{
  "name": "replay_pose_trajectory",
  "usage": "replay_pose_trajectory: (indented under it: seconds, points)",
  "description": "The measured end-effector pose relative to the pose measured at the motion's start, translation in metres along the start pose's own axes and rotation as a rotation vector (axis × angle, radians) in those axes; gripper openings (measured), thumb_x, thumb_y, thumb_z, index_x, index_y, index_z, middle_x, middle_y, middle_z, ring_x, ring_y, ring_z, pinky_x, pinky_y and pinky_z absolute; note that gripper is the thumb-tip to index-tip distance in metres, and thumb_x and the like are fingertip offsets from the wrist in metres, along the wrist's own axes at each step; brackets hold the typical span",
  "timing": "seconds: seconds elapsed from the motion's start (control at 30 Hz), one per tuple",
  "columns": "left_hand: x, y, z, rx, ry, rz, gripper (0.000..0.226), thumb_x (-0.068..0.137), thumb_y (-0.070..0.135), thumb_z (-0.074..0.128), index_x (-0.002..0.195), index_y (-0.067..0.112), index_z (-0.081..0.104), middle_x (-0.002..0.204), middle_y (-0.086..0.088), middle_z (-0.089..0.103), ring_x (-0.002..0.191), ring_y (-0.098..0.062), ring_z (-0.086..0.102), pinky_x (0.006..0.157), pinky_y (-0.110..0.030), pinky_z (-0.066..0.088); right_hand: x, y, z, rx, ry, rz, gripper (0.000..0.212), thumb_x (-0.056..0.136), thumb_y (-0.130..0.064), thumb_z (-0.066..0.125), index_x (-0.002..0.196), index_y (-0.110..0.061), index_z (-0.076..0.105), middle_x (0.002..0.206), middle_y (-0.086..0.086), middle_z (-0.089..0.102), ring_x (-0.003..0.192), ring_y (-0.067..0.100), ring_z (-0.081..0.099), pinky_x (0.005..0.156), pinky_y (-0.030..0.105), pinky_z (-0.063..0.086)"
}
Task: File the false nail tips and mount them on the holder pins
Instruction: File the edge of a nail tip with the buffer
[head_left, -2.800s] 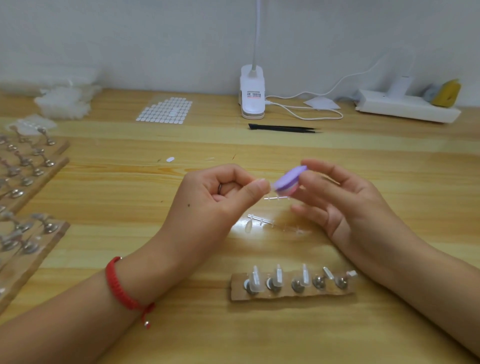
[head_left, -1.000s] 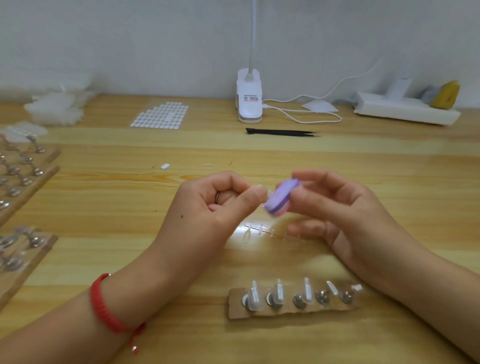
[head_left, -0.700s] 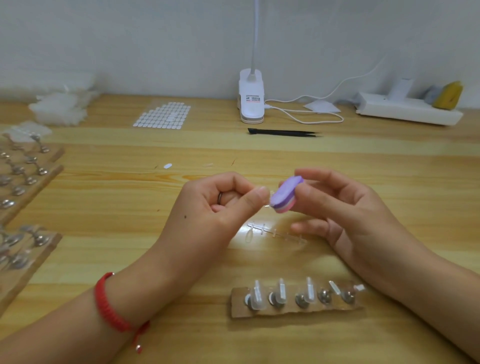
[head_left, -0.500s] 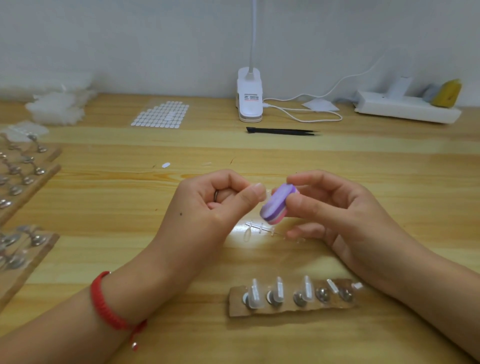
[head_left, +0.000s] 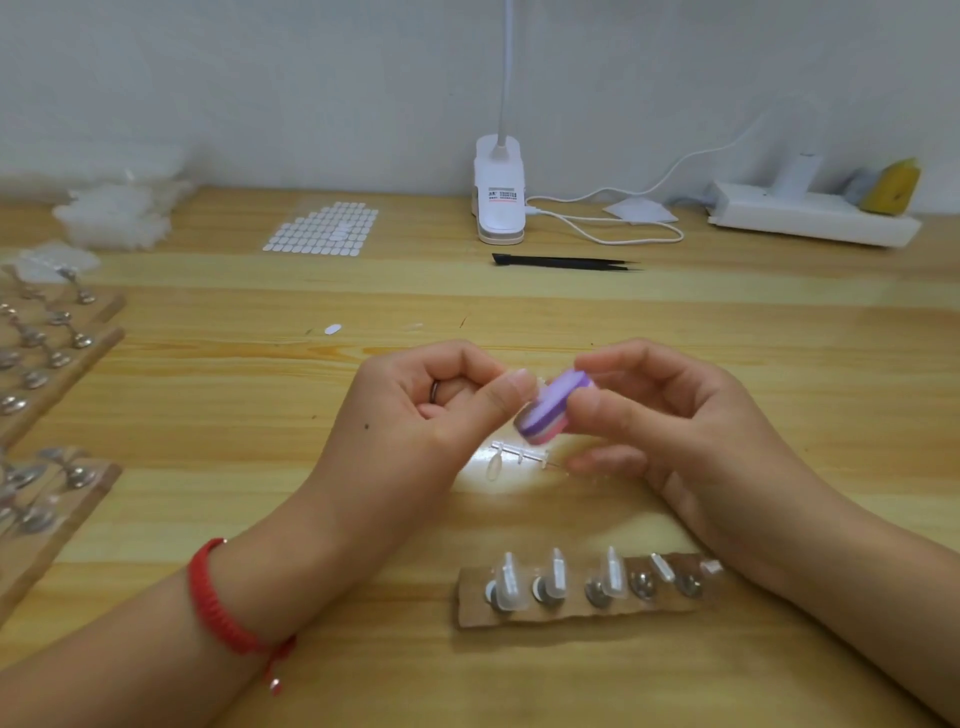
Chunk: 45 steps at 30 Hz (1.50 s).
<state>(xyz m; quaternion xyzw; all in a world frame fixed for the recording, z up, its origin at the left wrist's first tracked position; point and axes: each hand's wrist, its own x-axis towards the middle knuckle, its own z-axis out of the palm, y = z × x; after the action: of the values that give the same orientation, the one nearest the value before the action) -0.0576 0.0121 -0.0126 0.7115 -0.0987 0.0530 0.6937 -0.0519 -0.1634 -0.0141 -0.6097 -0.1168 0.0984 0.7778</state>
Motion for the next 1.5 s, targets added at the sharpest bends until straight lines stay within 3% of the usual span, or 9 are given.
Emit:
replay_pose_trajectory:
  seconds: [0.13,0.33,0.5,0.67,0.83,1.0,1.17,1.3,1.5]
  points:
    - [0.002,-0.001,0.0,-0.022,0.032,-0.005,0.04,0.066,0.034,0.066,0.075,-0.005,0.066,0.047,0.008,0.02,0.042,-0.007,0.015,0.041,-0.006,0.027,0.002,-0.003,-0.004,0.157,0.118,0.012,0.03,0.059,-0.021,0.077,0.085,-0.012,0.065,0.084,0.013,0.075,0.078,0.023,0.074,0.054,0.022,0.055]
    - [0.001,-0.001,0.001,-0.004,-0.027,-0.01,0.026,0.068,0.036,0.066,0.066,0.01,0.068,0.045,0.008,0.023,0.041,-0.006,0.016,0.039,-0.011,0.021,-0.003,0.001,0.005,-0.088,0.04,-0.076,0.025,0.055,-0.019,0.09,0.072,-0.022,0.072,0.085,0.005,0.073,0.076,0.024,0.074,0.059,0.025,0.057]
    - [0.001,0.001,0.001,-0.093,0.008,-0.016,0.02,0.068,0.03,0.065,0.067,0.011,0.07,0.046,0.008,0.02,0.042,-0.007,0.015,0.045,0.001,0.032,0.003,-0.003,-0.006,0.172,0.237,-0.087,0.027,0.058,-0.021,0.076,0.081,-0.016,0.064,0.078,0.007,0.075,0.077,0.022,0.074,0.056,0.021,0.055]
    - [0.001,0.0,0.001,-0.037,-0.017,-0.015,0.024,0.069,0.033,0.065,0.068,0.01,0.069,0.045,0.009,0.022,0.042,-0.007,0.016,0.041,-0.007,0.026,-0.002,0.0,0.003,-0.123,-0.021,-0.067,0.023,0.059,-0.017,0.086,0.079,-0.02,0.075,0.085,0.005,0.075,0.071,0.02,0.073,0.057,0.025,0.057]
    - [0.0,0.001,0.002,-0.066,-0.022,-0.02,0.021,0.071,0.027,0.064,0.068,0.006,0.068,0.046,0.007,0.02,0.041,-0.006,0.015,0.046,-0.001,0.032,0.004,-0.002,-0.009,0.169,0.17,-0.01,0.034,0.059,-0.02,0.076,0.09,-0.012,0.067,0.084,0.009,0.075,0.08,0.021,0.074,0.056,0.021,0.055]
    - [0.001,0.001,0.001,-0.015,-0.032,-0.024,0.024,0.071,0.031,0.064,0.069,0.007,0.067,0.046,0.008,0.021,0.042,-0.007,0.015,0.04,-0.009,0.023,0.0,0.002,0.0,-0.038,0.017,-0.043,0.024,0.058,-0.019,0.086,0.079,-0.02,0.076,0.087,0.005,0.074,0.074,0.021,0.073,0.057,0.025,0.057]
    - [0.0,0.0,0.001,-0.006,-0.014,-0.023,0.028,0.068,0.034,0.065,0.068,0.006,0.067,0.047,0.007,0.02,0.043,-0.008,0.015,0.042,-0.01,0.024,0.004,-0.001,-0.008,0.162,0.138,-0.008,0.022,0.058,-0.02,0.077,0.08,-0.017,0.076,0.083,0.007,0.075,0.075,0.018,0.073,0.055,0.022,0.055]
    - [0.0,0.0,0.001,0.012,-0.034,-0.019,0.028,0.071,0.031,0.064,0.07,0.003,0.065,0.046,0.008,0.021,0.042,-0.006,0.016,0.04,-0.011,0.022,0.0,0.001,0.001,-0.035,0.002,-0.041,0.025,0.055,-0.018,0.086,0.079,-0.021,0.078,0.083,0.003,0.074,0.07,0.018,0.073,0.055,0.022,0.056]
    - [0.001,0.0,0.001,0.01,-0.007,-0.016,0.03,0.068,0.035,0.064,0.068,0.005,0.065,0.047,0.008,0.021,0.045,-0.009,0.016,0.042,-0.013,0.023,0.003,0.0,-0.006,0.076,0.081,-0.015,0.022,0.056,-0.023,0.079,0.078,-0.02,0.078,0.081,0.005,0.074,0.071,0.018,0.073,0.054,0.022,0.055]
